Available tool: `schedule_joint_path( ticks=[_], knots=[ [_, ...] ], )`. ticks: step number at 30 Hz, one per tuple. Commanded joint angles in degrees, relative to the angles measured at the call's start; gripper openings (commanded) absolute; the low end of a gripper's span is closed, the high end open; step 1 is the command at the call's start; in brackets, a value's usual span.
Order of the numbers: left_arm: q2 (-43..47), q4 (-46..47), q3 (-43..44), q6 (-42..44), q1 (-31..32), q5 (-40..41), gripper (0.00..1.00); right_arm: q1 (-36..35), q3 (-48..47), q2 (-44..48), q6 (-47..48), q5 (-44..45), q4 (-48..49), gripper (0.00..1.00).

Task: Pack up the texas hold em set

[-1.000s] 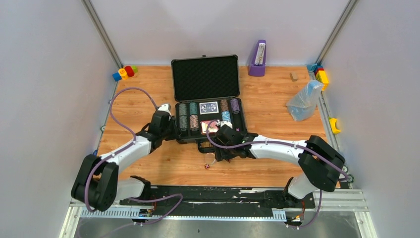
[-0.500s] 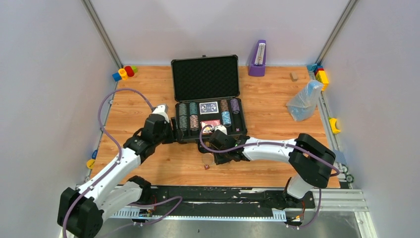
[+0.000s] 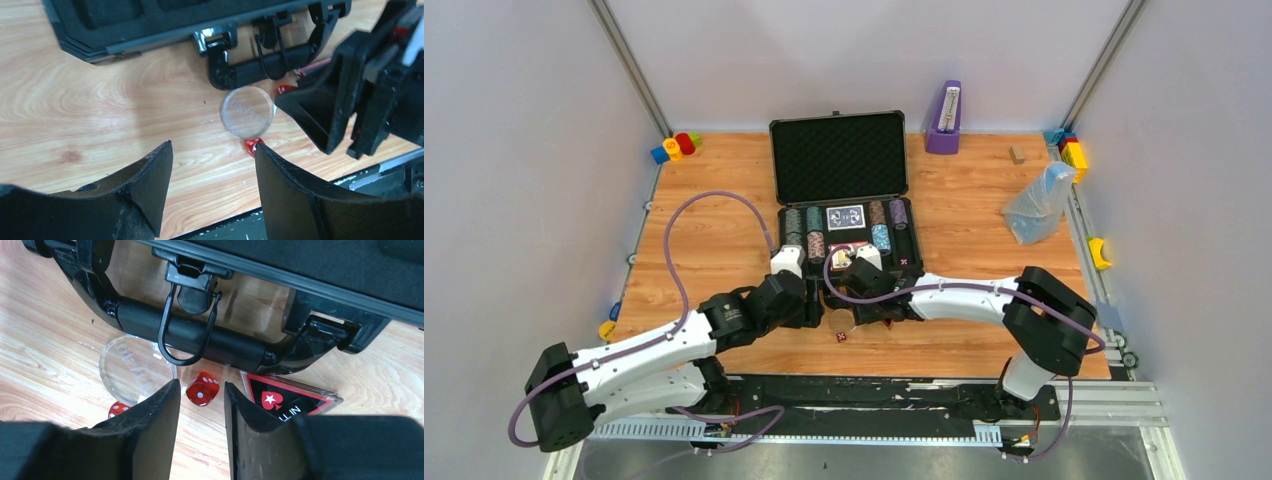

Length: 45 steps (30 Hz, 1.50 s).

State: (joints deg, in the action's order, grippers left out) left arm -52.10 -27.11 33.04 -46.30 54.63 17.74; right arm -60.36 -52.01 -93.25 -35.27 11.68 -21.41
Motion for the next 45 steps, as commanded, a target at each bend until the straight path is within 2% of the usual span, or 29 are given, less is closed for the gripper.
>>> schedule_joint_path(
  ticks=[1,6,10,17,23,27,29,31,35,42,45],
  knots=[
    [-2.6,2.5,0.0,-6.4,5.9,5.2,0.69,-0.3,-2.9,-2.0,0.5,2.3,0.5,0.37],
    [-7.3,4.5,-0.1,-11.7,11.6,8.1,0.69,-0.3,-2.6,-2.3,0.9,2.0,1.4,0.32],
    [-10.7,8.4,-1.0,-15.4,15.2,8.2,0.69,0.4,-1.4,1.3,1.2,1.3,1.0,0.15],
    [-17.9,12.5,0.5,-15.3,16.5,6.4,0.67,3.6,1.3,15.6,2.6,1.2,-0.5,0.14],
    [-24.9,14.5,2.1,-14.9,16.6,6.4,0.6,11.2,3.2,23.6,5.9,3.6,-0.8,0.13],
    [-29.7,15.7,3.9,-14.6,16.7,5.9,0.51,15.7,4.0,26.9,7.1,4.6,-0.8,0.13],
    [-32.0,15.4,5.7,-14.2,16.6,5.7,0.42,17.1,4.1,27.3,7.0,4.4,-0.6,0.13],
    [-33.5,12.9,8.0,-14.0,16.7,6.0,0.26,17.8,4.0,26.9,6.7,4.1,-0.1,0.13],
    [-32.1,7.4,9.6,-14.0,16.7,6.8,0.15,18.2,3.1,24.2,6.3,4.3,0.5,0.12],
    [-21.6,1.8,8.3,-12.2,16.2,7.5,0.08,18.3,1.5,20.8,6.6,-0.4,2.0,0.12],
    [-17.8,1.9,7.0,-9.6,12.6,5.5,0.05,18.3,0.4,19.4,6.7,0.9,2.0,0.14]
  ],
)
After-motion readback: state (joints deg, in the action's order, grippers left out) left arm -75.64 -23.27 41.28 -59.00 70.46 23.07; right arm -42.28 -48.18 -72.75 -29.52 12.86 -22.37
